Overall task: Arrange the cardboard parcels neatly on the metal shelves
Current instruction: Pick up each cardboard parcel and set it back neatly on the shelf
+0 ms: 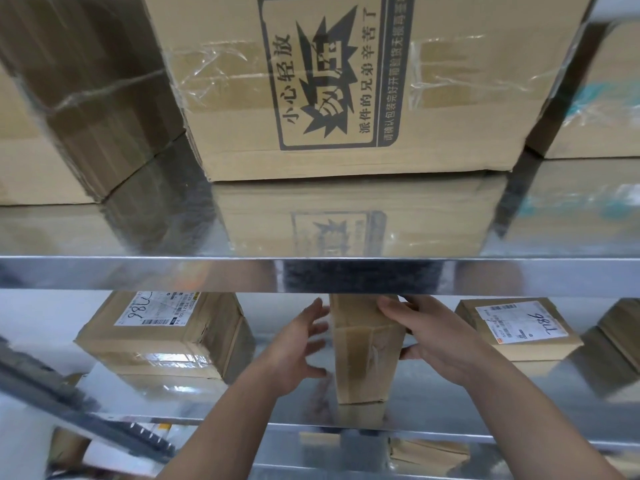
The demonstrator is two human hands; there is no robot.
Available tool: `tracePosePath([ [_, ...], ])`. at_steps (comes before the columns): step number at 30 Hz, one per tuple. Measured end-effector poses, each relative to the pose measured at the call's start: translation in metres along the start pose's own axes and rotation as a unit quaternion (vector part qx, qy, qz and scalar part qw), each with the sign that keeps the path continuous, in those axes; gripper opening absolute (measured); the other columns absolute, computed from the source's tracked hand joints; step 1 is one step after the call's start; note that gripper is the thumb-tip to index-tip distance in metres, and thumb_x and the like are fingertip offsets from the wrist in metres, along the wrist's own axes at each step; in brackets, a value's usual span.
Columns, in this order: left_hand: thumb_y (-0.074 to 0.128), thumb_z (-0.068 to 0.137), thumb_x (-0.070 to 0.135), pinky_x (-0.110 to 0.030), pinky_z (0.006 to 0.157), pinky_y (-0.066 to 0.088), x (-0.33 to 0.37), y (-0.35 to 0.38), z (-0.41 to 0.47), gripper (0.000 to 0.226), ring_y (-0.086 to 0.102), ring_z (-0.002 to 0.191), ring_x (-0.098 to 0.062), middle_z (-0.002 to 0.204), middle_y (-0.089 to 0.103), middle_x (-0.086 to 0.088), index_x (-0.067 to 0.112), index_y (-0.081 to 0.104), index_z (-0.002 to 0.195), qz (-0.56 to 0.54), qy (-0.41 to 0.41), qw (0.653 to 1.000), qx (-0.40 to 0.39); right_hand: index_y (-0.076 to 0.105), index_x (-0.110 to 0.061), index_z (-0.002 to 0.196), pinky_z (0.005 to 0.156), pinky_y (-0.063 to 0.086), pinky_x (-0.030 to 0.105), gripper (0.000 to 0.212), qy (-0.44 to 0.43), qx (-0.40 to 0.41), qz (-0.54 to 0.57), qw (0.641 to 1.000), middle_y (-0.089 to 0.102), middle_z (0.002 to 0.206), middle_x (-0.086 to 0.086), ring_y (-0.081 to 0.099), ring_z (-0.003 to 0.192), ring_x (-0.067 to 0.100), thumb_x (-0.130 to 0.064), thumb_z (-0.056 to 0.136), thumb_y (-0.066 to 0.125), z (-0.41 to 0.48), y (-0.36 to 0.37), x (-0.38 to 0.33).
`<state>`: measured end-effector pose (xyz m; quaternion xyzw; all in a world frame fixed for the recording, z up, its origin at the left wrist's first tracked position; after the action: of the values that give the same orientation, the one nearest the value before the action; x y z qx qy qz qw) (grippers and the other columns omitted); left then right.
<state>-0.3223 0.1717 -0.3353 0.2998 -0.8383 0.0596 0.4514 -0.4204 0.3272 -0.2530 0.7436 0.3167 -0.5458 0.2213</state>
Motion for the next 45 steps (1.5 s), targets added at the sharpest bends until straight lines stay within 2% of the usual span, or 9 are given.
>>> tracePosePath([
  [5, 0.057, 0.099, 0.051, -0.051, 0.095, 0.052, -0.045, -0.018, 0.015, 0.049, 0.055, 0.115, -0.032, 0.133, 0.055, -0.013, 0.016, 0.06, 0.132, 0.011, -0.09, 0.994, 0.065, 0.07, -0.024, 0.112, 0.092, 0.058, 0.054, 0.017, -0.009, 0.023, 0.033, 0.999, 0.079, 0.103, -0.003, 0.076, 0.091, 0.014, -0.024, 0.105, 0.055, -0.004, -0.006, -0.002],
  [8, 0.055, 0.099, 0.052, -0.041, 0.083, 0.052, -0.061, -0.024, 0.023, 0.052, 0.057, 0.097, -0.026, 0.125, 0.059, -0.014, 0.011, 0.06, 0.13, 0.01, -0.115, 0.991, 0.074, 0.073, -0.022, 0.11, 0.091, 0.058, 0.053, 0.019, -0.009, 0.054, 0.051, 0.997, 0.08, 0.1, -0.002, 0.075, 0.091, 0.017, -0.022, 0.105, 0.055, -0.003, -0.013, 0.001],
  [15, 0.058, 0.099, 0.028, -0.033, 0.071, 0.048, -0.067, -0.01, 0.021, 0.024, 0.056, 0.078, -0.027, 0.075, 0.064, -0.012, 0.008, 0.063, 0.088, -0.005, -0.123, 0.99, 0.063, 0.073, -0.017, 0.111, 0.06, 0.053, 0.034, 0.017, -0.02, 0.078, 0.097, 0.992, 0.079, 0.095, 0.0, 0.072, 0.082, 0.016, -0.019, 0.103, 0.057, 0.002, -0.022, 0.006],
  [23, 0.058, 0.1, 0.039, -0.03, 0.059, 0.05, -0.075, -0.03, 0.016, 0.035, 0.058, 0.075, -0.026, 0.084, 0.064, -0.015, 0.005, 0.061, 0.094, 0.0, -0.16, 0.983, 0.089, 0.082, -0.02, 0.08, 0.065, 0.051, 0.045, 0.035, -0.015, 0.109, 0.14, 0.984, 0.058, 0.093, 0.015, 0.046, 0.083, 0.033, -0.018, 0.104, 0.056, 0.009, -0.042, 0.024],
  [27, 0.054, 0.098, 0.048, -0.035, 0.061, 0.05, -0.067, -0.048, 0.016, 0.043, 0.051, 0.073, -0.027, 0.093, 0.057, -0.014, 0.007, 0.063, 0.103, -0.032, -0.135, 0.986, 0.097, 0.072, -0.014, 0.098, 0.06, 0.055, 0.042, 0.026, 0.002, 0.142, 0.165, 0.976, 0.063, 0.076, 0.012, 0.053, 0.065, 0.025, -0.013, 0.108, 0.048, 0.013, -0.056, 0.041],
  [31, 0.055, 0.097, 0.051, -0.032, 0.062, 0.037, -0.051, -0.063, 0.019, 0.043, 0.044, 0.067, -0.023, 0.083, 0.052, -0.01, 0.008, 0.062, 0.098, -0.084, -0.097, 0.985, 0.115, 0.067, -0.02, 0.106, 0.072, 0.052, 0.046, 0.028, 0.009, 0.208, 0.103, 0.973, 0.069, 0.084, 0.009, 0.057, 0.074, 0.024, -0.003, 0.106, 0.045, 0.019, -0.075, 0.069],
  [34, 0.054, 0.101, 0.045, -0.037, 0.069, 0.047, -0.036, -0.071, 0.019, 0.041, 0.055, 0.081, -0.027, 0.093, 0.06, -0.013, 0.005, 0.063, 0.104, -0.087, -0.056, 0.987, 0.125, 0.069, -0.024, 0.095, 0.077, 0.049, 0.041, 0.033, 0.003, 0.255, -0.024, 0.967, 0.073, 0.098, 0.012, 0.063, 0.087, 0.028, 0.0, 0.101, 0.048, 0.026, -0.091, 0.09],
  [40, 0.054, 0.103, 0.036, -0.04, 0.092, 0.053, -0.015, -0.077, 0.026, 0.033, 0.069, 0.101, -0.029, 0.105, 0.075, -0.014, 0.008, 0.068, 0.113, -0.027, 0.028, 0.988, 0.151, 0.077, -0.025, 0.097, 0.105, 0.05, 0.053, 0.033, 0.097, 0.225, -0.057, 0.968, 0.077, 0.101, 0.0, 0.067, 0.105, 0.024, -0.034, 0.107, 0.046, 0.04, -0.086, 0.132],
  [45, 0.053, 0.103, 0.041, -0.032, 0.079, 0.05, -0.019, -0.077, 0.032, 0.033, 0.068, 0.097, -0.022, 0.102, 0.076, -0.005, 0.016, 0.072, 0.111, -0.008, 0.039, 0.985, 0.167, 0.08, -0.018, 0.1, 0.105, 0.05, 0.049, 0.06, 0.148, 0.199, 0.019, 0.969, 0.08, 0.094, 0.001, 0.073, 0.099, 0.024, -0.063, 0.102, 0.04, 0.048, -0.076, 0.15],
])
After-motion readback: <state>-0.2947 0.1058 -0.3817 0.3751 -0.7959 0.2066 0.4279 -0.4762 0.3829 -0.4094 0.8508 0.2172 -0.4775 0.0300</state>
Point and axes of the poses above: each hand's wrist, its own z-axis towards the middle knuckle, its own y-axis out of the palm, x = y × z, the point moved 9 cm from there along z, towards the middle knuckle
